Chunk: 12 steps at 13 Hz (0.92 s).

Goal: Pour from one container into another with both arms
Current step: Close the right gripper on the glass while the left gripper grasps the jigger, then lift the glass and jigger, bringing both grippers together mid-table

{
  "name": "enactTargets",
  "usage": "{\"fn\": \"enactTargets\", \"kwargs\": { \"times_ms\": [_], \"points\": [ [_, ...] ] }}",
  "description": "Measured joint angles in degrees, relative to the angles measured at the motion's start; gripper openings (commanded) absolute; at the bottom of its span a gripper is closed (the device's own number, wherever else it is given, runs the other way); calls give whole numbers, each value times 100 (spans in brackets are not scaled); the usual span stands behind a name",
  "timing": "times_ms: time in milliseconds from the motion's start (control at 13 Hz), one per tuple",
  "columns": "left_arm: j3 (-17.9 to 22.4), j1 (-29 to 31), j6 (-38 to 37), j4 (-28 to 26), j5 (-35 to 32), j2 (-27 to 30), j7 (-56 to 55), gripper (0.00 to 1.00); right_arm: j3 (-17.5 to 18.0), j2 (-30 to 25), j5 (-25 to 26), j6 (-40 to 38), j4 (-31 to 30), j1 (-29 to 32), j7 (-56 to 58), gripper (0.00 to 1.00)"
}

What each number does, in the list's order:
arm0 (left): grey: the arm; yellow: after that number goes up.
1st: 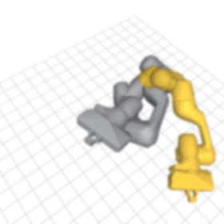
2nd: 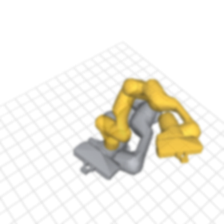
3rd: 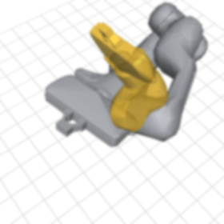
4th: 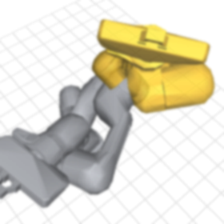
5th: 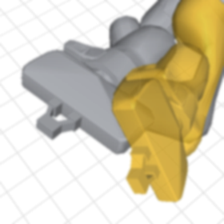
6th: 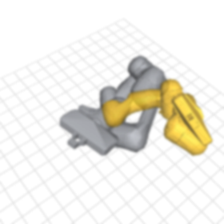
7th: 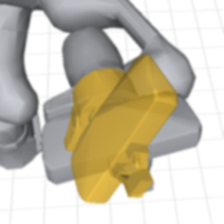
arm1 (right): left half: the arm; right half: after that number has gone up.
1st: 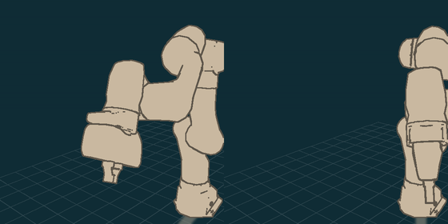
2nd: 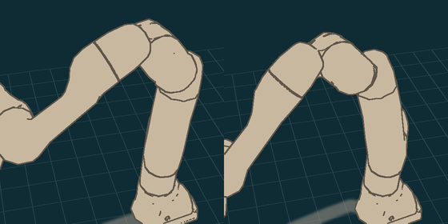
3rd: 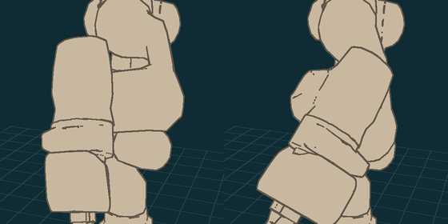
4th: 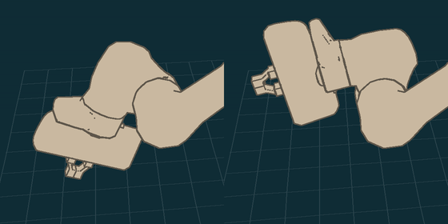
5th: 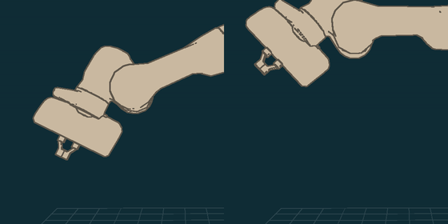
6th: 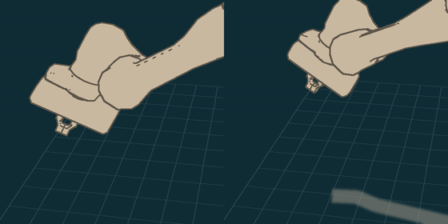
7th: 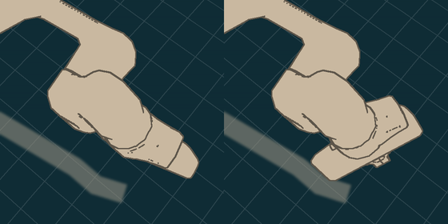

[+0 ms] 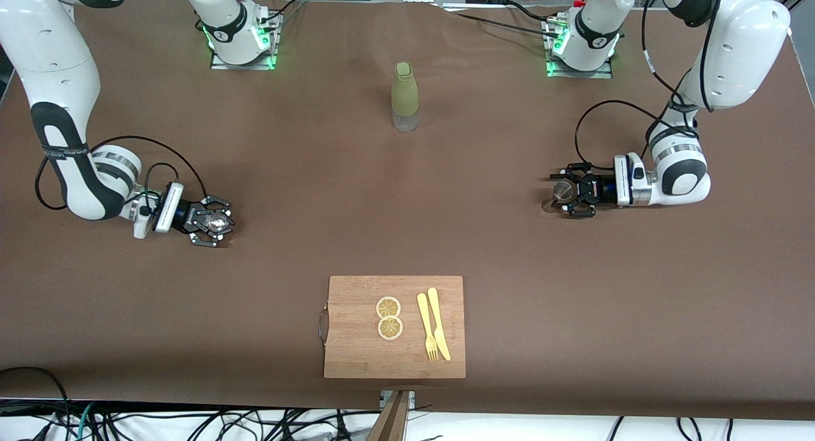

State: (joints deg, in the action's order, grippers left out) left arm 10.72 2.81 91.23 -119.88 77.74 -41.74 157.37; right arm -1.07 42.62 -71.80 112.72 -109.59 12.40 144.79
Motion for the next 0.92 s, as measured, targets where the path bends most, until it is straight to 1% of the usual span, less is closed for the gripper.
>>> {"fn": "enactTargets", "kwargs": {
  "times_ms": [154, 231, 385, 615, 769, 923],
  "points": [
    [0, 0, -2, 2, 0, 0, 6, 39, 68, -37, -42, 0, 73, 0, -43, 16],
    [0, 0, -3, 3, 0, 0, 17, 24, 97, -73, -61, 2, 107, 0, -115, 16],
    [0, 0, -3, 14, 0, 0, 37, 0, 111, -196, -130, 18, 127, 0, -274, 16],
    [0, 1, -15, 24, 0, -2, 41, 0, 134, -388, -495, 98, 128, 0, -332, 16],
    [-12, -4, -19, 27, 0, -2, 25, 0, 221, -486, -685, 197, 128, -2, -335, 16],
    [-176, -20, -42, 55, 22, -3, -71, 0, 299, -574, -823, 245, 127, -20, -336, 16]
  ]
}}
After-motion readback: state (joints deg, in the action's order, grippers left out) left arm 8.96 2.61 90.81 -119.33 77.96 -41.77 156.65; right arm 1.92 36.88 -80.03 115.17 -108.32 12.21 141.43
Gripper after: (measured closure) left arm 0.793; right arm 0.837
